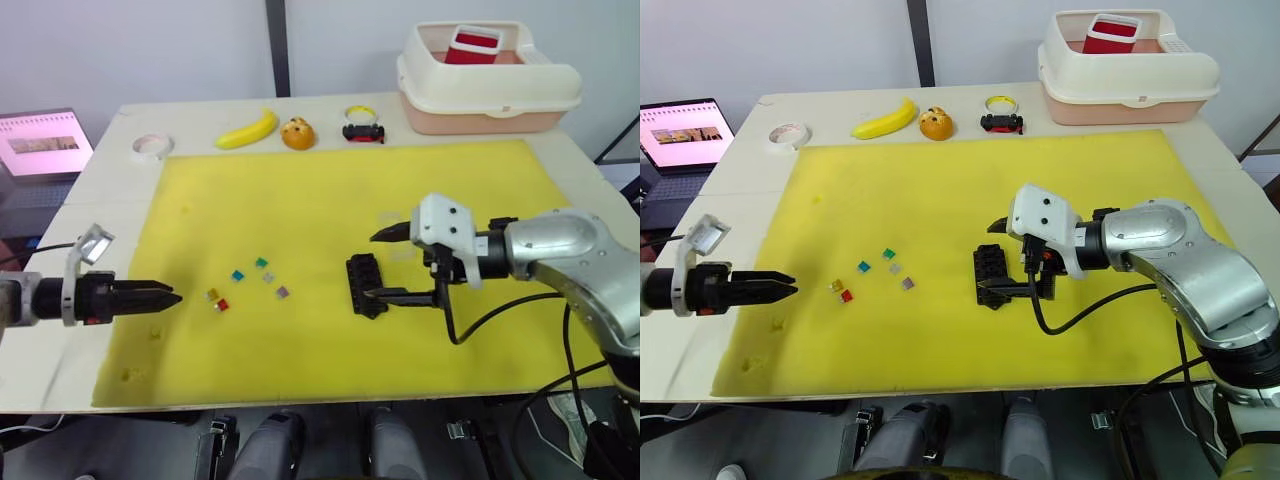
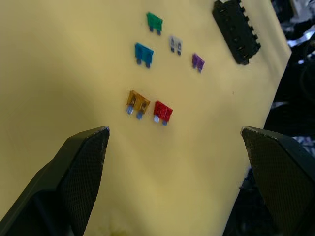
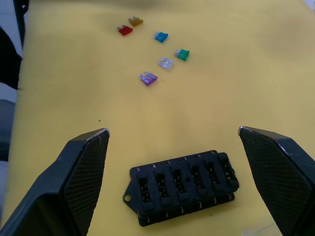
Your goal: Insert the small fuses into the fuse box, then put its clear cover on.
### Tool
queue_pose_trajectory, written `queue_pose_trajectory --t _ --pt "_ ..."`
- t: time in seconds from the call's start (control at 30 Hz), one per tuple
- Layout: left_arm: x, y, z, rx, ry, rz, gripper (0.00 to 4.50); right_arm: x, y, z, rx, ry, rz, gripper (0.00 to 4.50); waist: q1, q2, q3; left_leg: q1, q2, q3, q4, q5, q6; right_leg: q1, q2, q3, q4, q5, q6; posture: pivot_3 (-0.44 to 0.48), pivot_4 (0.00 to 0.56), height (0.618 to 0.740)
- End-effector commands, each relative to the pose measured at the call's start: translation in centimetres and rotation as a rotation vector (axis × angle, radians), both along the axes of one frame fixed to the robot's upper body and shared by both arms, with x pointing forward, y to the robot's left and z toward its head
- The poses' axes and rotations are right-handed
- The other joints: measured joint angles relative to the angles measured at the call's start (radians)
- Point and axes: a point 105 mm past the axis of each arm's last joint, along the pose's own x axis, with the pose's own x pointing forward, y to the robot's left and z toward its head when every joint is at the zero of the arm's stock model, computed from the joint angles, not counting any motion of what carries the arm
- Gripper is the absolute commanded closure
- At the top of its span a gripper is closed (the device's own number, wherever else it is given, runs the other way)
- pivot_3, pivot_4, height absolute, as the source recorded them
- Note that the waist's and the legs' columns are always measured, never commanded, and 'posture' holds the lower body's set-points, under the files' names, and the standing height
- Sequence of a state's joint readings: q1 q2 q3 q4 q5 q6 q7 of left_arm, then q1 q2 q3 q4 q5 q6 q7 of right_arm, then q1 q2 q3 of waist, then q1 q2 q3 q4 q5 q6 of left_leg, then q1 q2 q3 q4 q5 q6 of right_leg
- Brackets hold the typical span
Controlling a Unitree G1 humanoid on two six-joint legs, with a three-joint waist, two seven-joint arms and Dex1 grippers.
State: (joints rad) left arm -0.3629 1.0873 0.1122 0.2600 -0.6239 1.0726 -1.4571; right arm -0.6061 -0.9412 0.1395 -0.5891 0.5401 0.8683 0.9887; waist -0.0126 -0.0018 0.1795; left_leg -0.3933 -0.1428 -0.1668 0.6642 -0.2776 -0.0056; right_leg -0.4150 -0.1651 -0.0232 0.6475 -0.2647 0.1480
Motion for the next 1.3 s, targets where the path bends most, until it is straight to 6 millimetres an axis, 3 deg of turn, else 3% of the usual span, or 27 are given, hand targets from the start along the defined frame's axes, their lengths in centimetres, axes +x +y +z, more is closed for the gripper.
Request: queue_pose_trajectory --t 0.03,0.23,0.4,0.7,0.83,1.07,1.3 --pt "0.1 -0.2 0.0 -0.023 0.044 -0.013 0.00 -0.7 1.1 1.2 0.006 -0.047 0.052 0.04 -0.001 0.000 0.000 0.000 0.000 0.000 0.000 0.000 0.000 0.000 0.000 0.000 0.000 0.000 0.000 0.000 0.150 0.740" --pt "0.8 -0.9 -0.5 -0.045 0.092 -0.033 0.00 -0.8 2.2 2.2 0.036 -0.022 0.084 0.04 -0.001 0.000 0.000 0.000 0.000 0.000 0.000 0.000 0.000 0.000 0.000 0.000 0.000 0.000 0.000 0.000 0.150 0.740" --pt "1.7 -1.2 -1.1 -0.053 0.110 -0.033 0.00 -0.6 4.4 3.6 0.115 0.044 0.117 0.04 -0.004 0.000 0.000 0.000 0.000 0.000 0.000 0.001 -0.001 -0.002 0.000 0.001 0.001 0.000 0.000 0.000 0.150 0.740" --pt "2.2 -2.9 -1.0 -0.055 0.129 -0.088 0.00 0.9 6.3 3.0 0.095 0.046 0.108 0.04 -0.002 -0.001 -0.001 -0.004 0.000 0.000 0.001 0.001 -0.002 -0.005 0.000 0.001 0.002 0.000 0.000 0.000 0.150 0.740" --pt "2.5 -4.6 -0.3 -0.072 0.135 -0.088 1.80 0.9 6.3 3.0 0.095 0.047 0.110 0.00 -0.005 -0.002 -0.001 -0.009 -0.001 0.000 0.002 0.002 -0.003 -0.010 0.000 0.001 0.004 0.000 0.000 0.000 0.150 0.740" --pt "2.1 -5.4 -0.3 -0.051 0.145 -0.093 1.80 0.9 6.1 2.9 0.090 0.046 0.108 0.00 -0.011 -0.002 -0.001 -0.012 0.000 0.000 0.003 0.002 -0.004 -0.015 0.000 0.001 0.006 0.000 0.000 0.000 0.150 0.740" --pt "3.0 -4.6 1.5 -0.076 0.097 -0.034 1.80 0.7 6.0 2.6 0.084 0.044 0.107 0.00 -0.005 -0.002 -0.001 -0.013 -0.001 0.000 0.003 0.003 -0.004 -0.015 0.000 0.001 0.006 0.000 0.000 0.000 0.150 0.740"
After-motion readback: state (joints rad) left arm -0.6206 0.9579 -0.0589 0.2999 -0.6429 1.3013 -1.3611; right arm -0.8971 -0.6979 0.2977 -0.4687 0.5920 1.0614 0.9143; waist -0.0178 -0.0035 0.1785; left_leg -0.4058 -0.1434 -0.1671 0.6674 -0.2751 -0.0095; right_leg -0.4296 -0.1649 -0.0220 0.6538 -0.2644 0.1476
